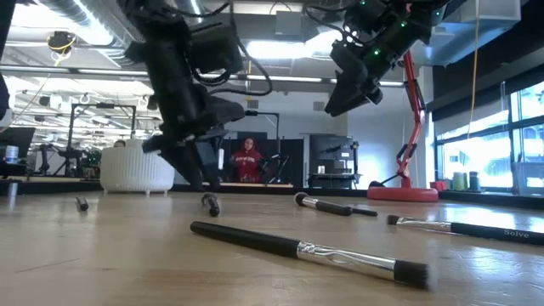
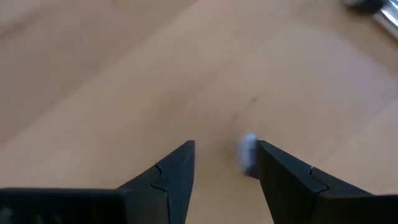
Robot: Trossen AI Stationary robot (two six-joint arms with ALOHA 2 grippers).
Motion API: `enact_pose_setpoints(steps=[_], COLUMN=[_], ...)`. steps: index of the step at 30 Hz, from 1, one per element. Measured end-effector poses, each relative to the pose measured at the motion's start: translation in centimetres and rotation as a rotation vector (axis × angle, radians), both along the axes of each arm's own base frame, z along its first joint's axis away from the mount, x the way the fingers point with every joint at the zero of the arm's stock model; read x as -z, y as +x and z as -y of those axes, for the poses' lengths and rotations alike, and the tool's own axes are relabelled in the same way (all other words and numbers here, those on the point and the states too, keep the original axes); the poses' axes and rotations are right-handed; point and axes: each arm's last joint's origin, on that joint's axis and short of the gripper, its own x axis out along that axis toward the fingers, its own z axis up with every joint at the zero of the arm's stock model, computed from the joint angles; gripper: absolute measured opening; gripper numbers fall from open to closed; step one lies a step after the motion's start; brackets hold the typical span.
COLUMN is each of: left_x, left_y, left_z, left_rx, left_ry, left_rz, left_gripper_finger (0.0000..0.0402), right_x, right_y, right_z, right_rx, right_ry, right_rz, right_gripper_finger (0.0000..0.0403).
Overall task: Put items in baskets/containers
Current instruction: Put the powder brush into the organizer
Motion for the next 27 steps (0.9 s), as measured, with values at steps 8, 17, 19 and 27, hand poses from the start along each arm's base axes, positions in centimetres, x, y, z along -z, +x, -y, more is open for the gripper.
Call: enact_pose_setpoints(steps=[8,17,19,27], left_x=[-1.6,0.8,1.2,3.0], left_y=[1.5,1.9,2.0,2.3], left_z=[0.4,1.7,1.6,0.9], left_rx=[-0.171,-0.257,-0.264,-0.235], left_ry=[-0.077,-0.252,-0.242,-0.205], left_rz=[0.061,-0.017,-0.029,-0.092], left_gripper_finger=[0.0164,0.0164,0.0164,0.0158], right_x=[0.2,0.4,0.4,0.3], right_y=[-0.2,-0.3,-0.2,-0.2], right_z=[-0.1,-0.1,-0.1,0.0], right_rx=[0.013,0.016,0.015,0.017], right_ry=[0.025,0.034,0.034,0.027], right_rz=[-0.020,-0.033,-0.032,-0.027], right_gripper_finger=[0.0154,0.0154,0.0154,0.0154])
